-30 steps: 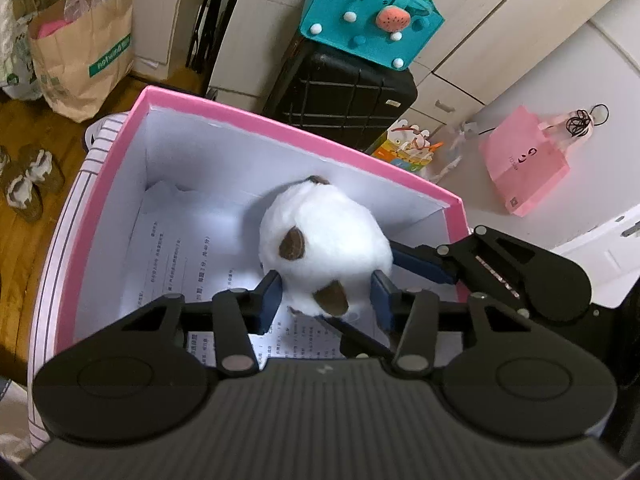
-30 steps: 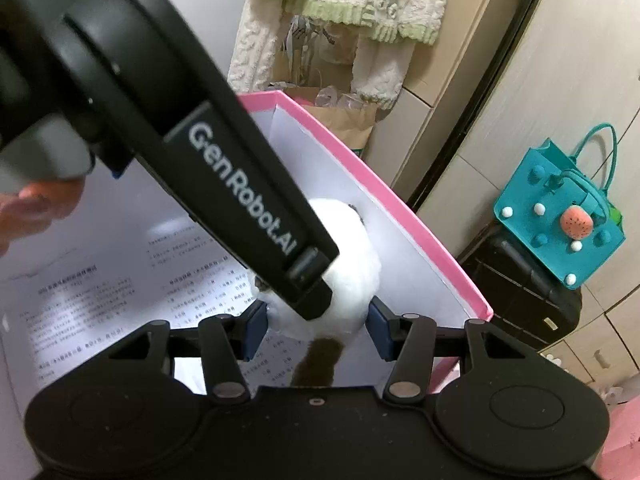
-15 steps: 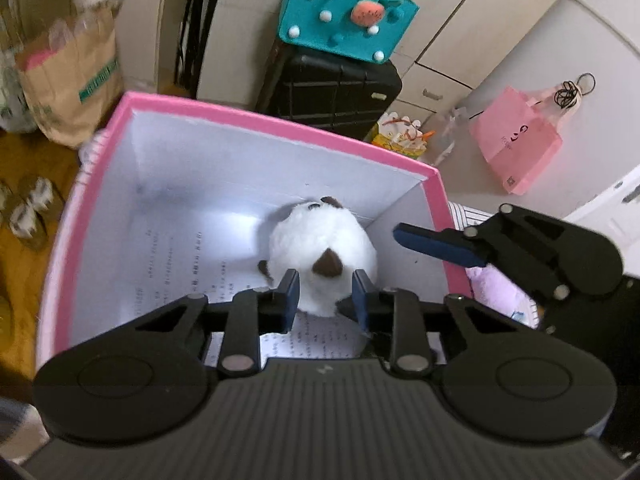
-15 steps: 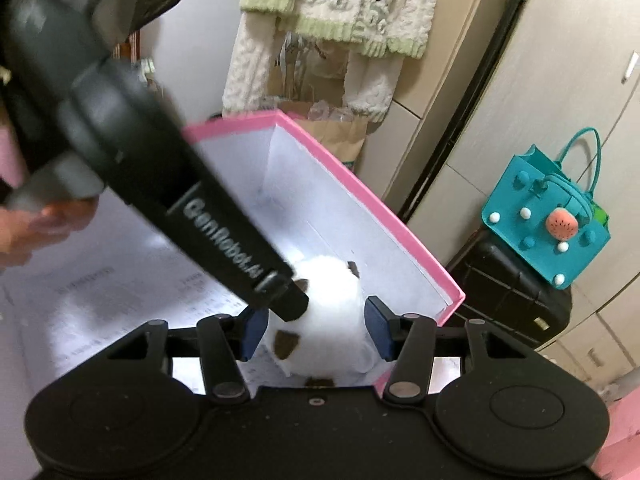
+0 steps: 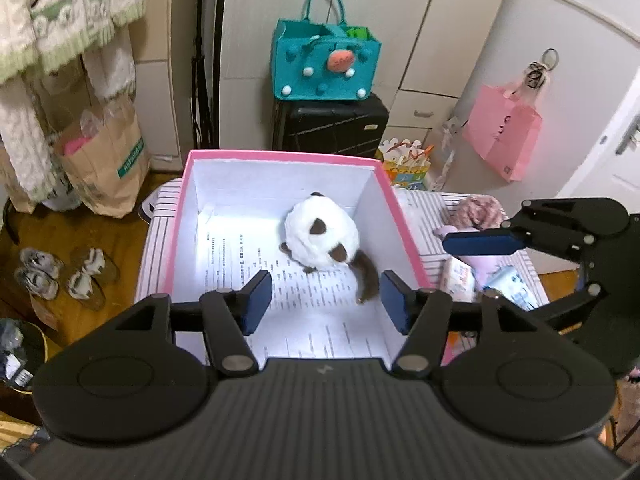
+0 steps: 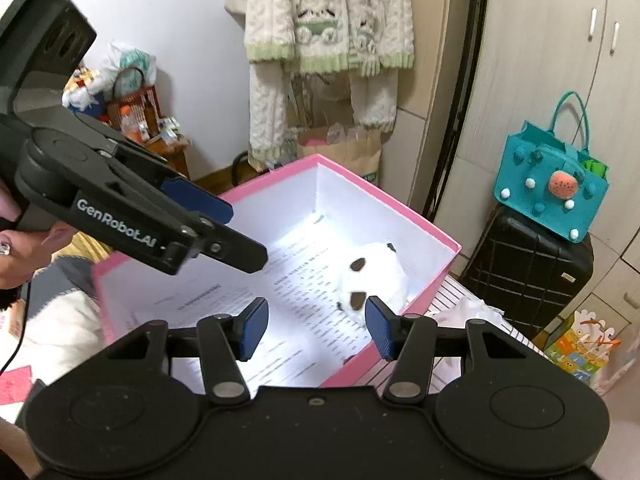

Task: Organize soft objects
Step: 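Open the left tool to drop the plush and withdraw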

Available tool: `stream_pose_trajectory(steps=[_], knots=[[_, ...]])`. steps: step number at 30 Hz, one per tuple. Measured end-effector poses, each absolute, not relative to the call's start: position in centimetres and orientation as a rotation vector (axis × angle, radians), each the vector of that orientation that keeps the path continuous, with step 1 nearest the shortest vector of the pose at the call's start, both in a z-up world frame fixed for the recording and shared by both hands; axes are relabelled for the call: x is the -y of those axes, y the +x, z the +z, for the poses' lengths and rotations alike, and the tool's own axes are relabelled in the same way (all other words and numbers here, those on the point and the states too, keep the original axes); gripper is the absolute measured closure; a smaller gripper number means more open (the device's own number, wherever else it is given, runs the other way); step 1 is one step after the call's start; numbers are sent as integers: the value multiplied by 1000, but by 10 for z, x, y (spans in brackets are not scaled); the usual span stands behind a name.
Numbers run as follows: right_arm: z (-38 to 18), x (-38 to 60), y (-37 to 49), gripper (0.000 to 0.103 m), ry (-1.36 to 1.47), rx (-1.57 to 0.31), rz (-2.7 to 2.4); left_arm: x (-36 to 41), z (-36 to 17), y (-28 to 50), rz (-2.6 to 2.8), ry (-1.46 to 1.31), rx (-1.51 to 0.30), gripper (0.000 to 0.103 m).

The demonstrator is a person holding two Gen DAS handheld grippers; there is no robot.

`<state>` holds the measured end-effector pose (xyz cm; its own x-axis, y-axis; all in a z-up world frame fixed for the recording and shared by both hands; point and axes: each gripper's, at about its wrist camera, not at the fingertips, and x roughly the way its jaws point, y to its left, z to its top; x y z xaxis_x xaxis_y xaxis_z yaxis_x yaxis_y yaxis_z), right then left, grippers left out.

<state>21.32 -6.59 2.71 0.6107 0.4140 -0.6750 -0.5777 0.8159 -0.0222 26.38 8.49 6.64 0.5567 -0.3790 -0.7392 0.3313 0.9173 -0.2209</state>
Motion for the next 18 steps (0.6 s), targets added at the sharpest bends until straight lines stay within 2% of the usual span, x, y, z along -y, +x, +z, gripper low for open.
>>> stream_pose_trajectory(steps=[5,8,18], knots=[[48,78,174,44,-228,-658,598,-84,92,225,-424,-16,-838,38],[58,85,156,44,-208,-649,622,-84,108,196,-432,-17,-813,31],[82,108,88,43,-191,-602,672,-79,134,121,-502,-20,-777,25]])
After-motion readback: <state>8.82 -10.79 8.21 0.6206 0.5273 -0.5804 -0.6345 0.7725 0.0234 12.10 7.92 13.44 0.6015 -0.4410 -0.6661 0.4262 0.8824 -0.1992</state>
